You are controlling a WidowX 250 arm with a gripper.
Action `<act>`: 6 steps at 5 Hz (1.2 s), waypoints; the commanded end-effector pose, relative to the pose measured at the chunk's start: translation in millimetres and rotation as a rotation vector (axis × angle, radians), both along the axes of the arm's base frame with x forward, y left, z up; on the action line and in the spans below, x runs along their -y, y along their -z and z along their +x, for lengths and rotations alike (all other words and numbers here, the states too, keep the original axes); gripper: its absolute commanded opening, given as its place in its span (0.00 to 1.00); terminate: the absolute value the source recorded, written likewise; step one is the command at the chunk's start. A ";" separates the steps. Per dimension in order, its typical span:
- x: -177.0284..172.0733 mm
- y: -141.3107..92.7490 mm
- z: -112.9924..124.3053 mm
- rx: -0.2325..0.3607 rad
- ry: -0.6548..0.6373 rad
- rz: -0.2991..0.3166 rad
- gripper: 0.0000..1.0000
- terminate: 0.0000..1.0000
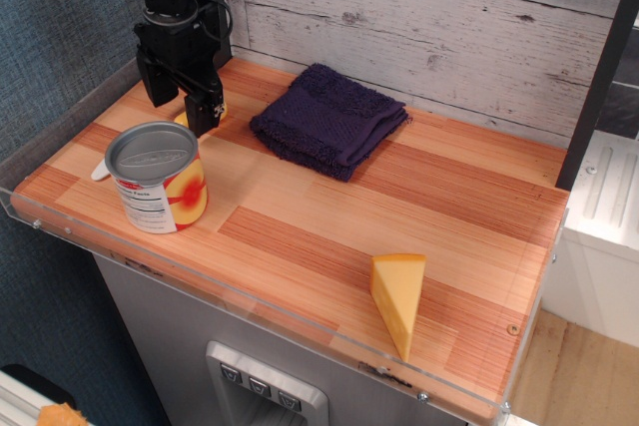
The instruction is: Pick up the knife and place it on the left of the can
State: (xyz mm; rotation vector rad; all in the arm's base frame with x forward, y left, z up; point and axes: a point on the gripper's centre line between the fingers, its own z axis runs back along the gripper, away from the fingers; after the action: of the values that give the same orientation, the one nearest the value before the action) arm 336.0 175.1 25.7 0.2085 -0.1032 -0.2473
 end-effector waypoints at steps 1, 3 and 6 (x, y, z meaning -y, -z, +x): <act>18.4 -64.1 20.7 0.110 0.029 0.083 1.00 0.00; 47.9 -96.7 23.9 0.114 0.034 0.042 1.00 0.00; 81.1 -123.0 6.1 0.067 -0.036 -0.071 1.00 0.00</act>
State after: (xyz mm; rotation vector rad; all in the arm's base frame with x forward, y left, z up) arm 337.0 92.9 121.5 0.1233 -0.1033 -0.2033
